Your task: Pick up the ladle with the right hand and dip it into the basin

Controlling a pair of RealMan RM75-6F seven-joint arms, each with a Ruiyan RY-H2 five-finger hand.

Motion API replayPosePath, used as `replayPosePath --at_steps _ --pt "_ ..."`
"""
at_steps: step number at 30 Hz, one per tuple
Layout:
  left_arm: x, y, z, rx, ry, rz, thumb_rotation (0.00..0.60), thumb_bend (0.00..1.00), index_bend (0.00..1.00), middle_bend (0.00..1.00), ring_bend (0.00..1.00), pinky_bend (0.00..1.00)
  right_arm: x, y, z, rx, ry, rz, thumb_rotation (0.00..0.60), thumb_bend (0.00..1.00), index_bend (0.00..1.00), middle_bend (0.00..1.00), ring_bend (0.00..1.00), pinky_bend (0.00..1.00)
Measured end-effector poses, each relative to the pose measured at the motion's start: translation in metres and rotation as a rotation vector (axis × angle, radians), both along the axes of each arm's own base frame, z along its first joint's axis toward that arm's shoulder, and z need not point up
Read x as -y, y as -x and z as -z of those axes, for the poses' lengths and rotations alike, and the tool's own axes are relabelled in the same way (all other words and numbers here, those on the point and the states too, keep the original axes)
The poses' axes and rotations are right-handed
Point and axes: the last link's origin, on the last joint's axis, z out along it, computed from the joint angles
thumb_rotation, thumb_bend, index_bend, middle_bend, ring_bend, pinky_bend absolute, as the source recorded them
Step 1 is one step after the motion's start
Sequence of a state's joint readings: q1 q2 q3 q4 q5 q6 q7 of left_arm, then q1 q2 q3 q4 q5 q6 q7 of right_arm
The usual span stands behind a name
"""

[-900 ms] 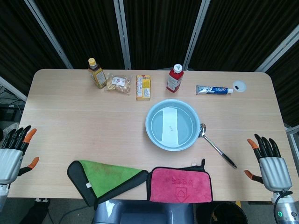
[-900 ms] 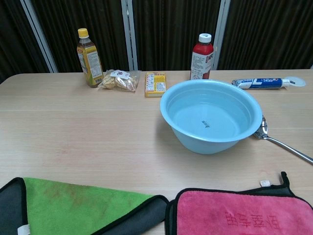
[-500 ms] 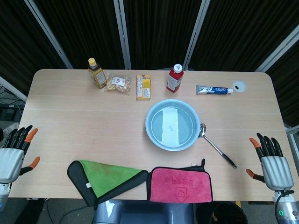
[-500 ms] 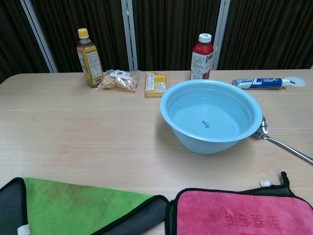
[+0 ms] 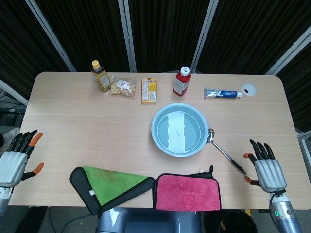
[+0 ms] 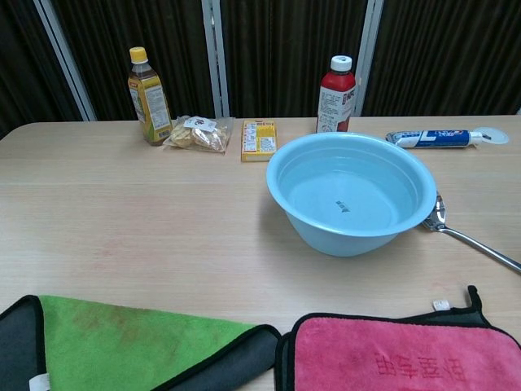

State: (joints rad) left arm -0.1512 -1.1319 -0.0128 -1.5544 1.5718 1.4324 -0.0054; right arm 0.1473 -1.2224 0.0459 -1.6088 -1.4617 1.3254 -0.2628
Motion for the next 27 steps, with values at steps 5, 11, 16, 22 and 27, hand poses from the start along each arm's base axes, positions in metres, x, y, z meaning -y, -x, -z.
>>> replayPosePath --at_steps 5,11,16,22,27 --pt "-0.001 0.0 -0.001 0.018 0.014 0.005 0.6 0.29 0.05 0.0 0.0 0.0 0.006 -0.006 0.019 -0.028 -0.054 0.026 0.6 0.11 0.38 0.0 0.0 0.0" --pt "-0.003 0.001 -0.001 0.027 0.043 0.001 0.6 0.29 0.05 0.0 0.0 0.0 0.025 -0.012 0.045 -0.023 -0.119 0.082 0.6 0.14 0.39 0.0 0.0 0.0" --pt "-0.004 0.002 -0.003 0.03 0.037 -0.004 0.6 0.29 0.05 0.0 0.0 0.0 0.051 -0.019 0.067 -0.019 -0.158 0.112 0.6 0.15 0.39 0.0 0.0 0.0" --pt "-0.005 0.003 -0.005 0.028 0.032 -0.007 0.6 0.29 0.05 0.0 0.0 0.0 0.069 -0.023 0.076 -0.022 -0.161 0.116 0.6 0.15 0.39 0.0 0.0 0.0" --pt "-0.006 0.003 -0.004 0.027 0.034 -0.01 0.6 0.29 0.05 0.0 0.0 0.0 0.077 -0.02 0.077 -0.024 -0.158 0.127 0.6 0.15 0.39 0.0 0.0 0.0"
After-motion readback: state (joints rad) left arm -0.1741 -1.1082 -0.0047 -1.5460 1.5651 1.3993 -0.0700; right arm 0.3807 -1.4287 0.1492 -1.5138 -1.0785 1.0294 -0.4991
